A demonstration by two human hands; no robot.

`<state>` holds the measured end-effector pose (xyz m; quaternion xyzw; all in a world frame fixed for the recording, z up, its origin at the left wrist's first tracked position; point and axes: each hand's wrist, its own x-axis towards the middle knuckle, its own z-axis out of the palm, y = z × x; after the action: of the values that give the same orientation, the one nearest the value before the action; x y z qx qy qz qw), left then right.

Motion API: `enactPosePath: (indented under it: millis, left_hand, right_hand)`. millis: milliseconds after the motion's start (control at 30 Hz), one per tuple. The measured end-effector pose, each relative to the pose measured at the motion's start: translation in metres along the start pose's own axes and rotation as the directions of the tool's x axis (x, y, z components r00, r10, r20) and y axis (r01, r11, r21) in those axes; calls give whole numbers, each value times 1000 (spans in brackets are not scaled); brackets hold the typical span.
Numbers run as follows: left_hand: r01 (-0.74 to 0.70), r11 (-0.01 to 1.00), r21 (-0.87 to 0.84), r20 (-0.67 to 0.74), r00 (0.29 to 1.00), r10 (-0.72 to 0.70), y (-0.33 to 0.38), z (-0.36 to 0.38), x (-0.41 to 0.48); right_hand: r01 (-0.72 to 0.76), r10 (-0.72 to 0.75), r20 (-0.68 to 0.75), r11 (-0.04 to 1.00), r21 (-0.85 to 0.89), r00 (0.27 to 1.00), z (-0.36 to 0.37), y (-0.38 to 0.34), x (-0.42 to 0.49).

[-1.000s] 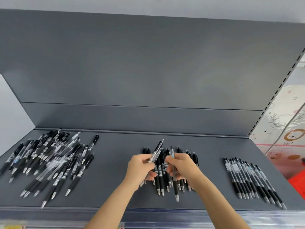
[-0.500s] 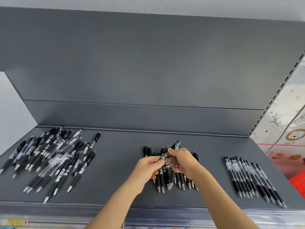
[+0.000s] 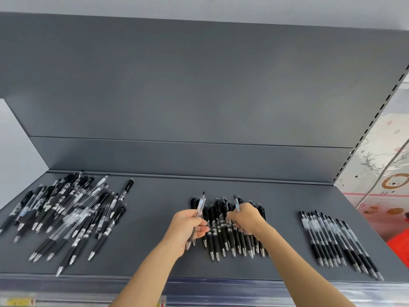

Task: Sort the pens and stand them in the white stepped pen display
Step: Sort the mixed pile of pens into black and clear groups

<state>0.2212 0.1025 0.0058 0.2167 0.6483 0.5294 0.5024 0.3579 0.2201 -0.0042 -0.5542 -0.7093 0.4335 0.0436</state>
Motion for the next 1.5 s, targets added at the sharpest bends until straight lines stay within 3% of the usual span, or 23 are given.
enactPosePath:
  millis: [167,300,400,533,633,767,900,1033,1167,1367,1500]
  left_hand:
    - [-8,993,116,71,998,0,6,16,-1]
    - [-3,998,69,164,986,-8,11,49,-3]
    - [-20,993,113,218,976,-5,11,78,-2]
    - [-101,947,304,216,976,34,2,123,3]
    - [-176,871,458,225,971,78,-5,162,9]
    - [-271,666,695,247,960,133,-13,208,23]
    - [-269,537,799,227,963,144,-24,243,30]
    - [-272,570,776,256,960,110,-34,256,29]
    - [-280,597,752,267,957,112,-42,259,33]
    - [-314,543,779,315,944,93,-42,246,28]
    - [-431,496,754,357,903,241,-34,228,16]
  right_hand:
    - [-77,-43,223,862,501,974,-33,23,-28]
    - [-66,-190,302,739,670,934,-54,45,-45]
    - [2,-209,221,730,684,952,-69,63,-57]
    - [-30,17,26,723,690,1000,-89,102,-69]
    - [-52,165,-139,804,593,976,-105,129,-74]
    - [-90,167,-440,977,191,882,-124,157,-68]
    - [-147,127,-458,989,-9,880,-125,164,-60]
    - [-187,78,-423,957,-223,903,-121,170,-56]
    - [-136,29,-413,963,-232,910,-123,177,-56]
    - [-90,-20,-473,974,-207,881,-127,182,-59]
    - [-41,-83,-489,970,-238,868,-127,171,-65]
